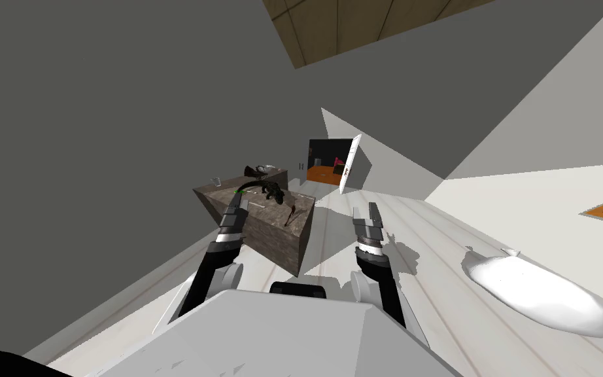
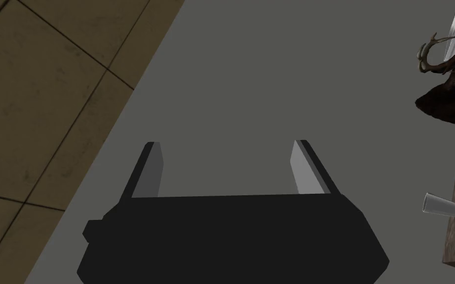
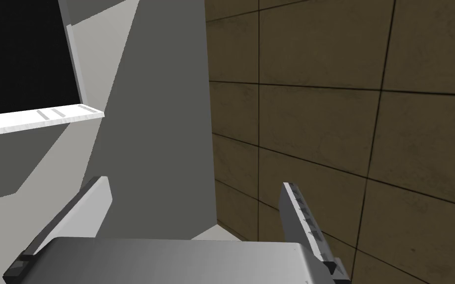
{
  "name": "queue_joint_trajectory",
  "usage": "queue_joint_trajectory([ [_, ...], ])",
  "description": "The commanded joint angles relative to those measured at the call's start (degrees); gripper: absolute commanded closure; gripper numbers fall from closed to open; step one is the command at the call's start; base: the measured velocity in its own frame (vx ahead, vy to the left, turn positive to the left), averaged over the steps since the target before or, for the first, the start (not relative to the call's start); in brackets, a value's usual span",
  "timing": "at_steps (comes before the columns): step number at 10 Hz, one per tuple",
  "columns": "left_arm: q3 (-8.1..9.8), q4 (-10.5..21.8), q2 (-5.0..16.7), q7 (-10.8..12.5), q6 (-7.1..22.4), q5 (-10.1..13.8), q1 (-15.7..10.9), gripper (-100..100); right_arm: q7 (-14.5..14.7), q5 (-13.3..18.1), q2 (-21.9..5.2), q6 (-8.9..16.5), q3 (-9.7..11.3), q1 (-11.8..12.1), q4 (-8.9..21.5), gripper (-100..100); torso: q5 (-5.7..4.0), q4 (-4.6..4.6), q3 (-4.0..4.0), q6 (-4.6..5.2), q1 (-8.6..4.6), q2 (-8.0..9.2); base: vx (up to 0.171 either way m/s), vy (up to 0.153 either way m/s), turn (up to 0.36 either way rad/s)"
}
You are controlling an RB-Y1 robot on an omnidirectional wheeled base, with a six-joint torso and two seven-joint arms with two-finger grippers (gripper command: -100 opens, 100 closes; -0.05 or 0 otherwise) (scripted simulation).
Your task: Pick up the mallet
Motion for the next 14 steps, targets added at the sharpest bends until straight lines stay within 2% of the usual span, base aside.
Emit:
queue_joint_trajectory([
  [1, 0.3, -0.7, 2.6, 0.6, 1.0, 0.7, -0.7, -100, 0.0, 0.0, 0.0, 0.0, 0.0, 0.0, 0.0, 0, 0.0, 0.0, 0.0, 0.0, 0.0, 0.0, -0.027, -0.018, 0.011],
  [4, 1.03, -2.1, 6.1, 2.2, 3.7, 2.4, -2.2, -100, 0.0, 0.0, 0.0, 0.0, 0.0, 0.0, 0.0, 0, -0.03, 0.04, 0.09, 0.0, -0.12, 0.16, -0.043, -0.039, 0.019],
  [8, 2.66, -4.3, 9.8, 5.6, 9.8, 5.8, -5.2, -100, 0.0, 0.0, 0.0, 0.0, 0.0, 0.0, 0.0, 0, -0.05, 0.04, 0.1, 0.0, -0.22, 0.18, -0.046, -0.059, 0.027],
  [10, 3.71, -5.2, 11.2, 7.8, 13.2, 7.8, -7.0, -100, 0.0, 0.0, 0.0, 0.0, 0.0, 0.0, 0.0, 0, -0.07, 0.03, 0.09, 0.0, -0.3, 0.15, -0.041, -0.082, 0.034],
  [11, 3.71, -5.2, 11.2, 7.8, 14.0, 7.8, -7.0, -100, 0.0, 0.0, 0.0, 0.0, 0.0, 0.0, 0.0, 0, -0.07, 0.04, 0.09, 0.0, -0.32, 0.15, -0.024, -0.059, 0.014],
  [13, 4.9, -5.9, 12.4, 10.3, 17.7, 10.1, -8.8, -100, 0.0, 0.0, 0.0, 0.0, 0.0, 0.0, 0.0, 0, -0.05, 0.02, 0.04, 0.0, -0.22, 0.06, -0.016, -0.065, 0.027],
  [14, 4.9, -5.9, 12.4, 10.3, 18.8, 10.1, -8.8, -100, 0.0, 0.0, 0.0, 0.0, 0.0, 0.0, 0.0, 0, -0.06, 0.01, 0.03, 0.0, -0.28, 0.05, -0.008, -0.06, 0.021],
])
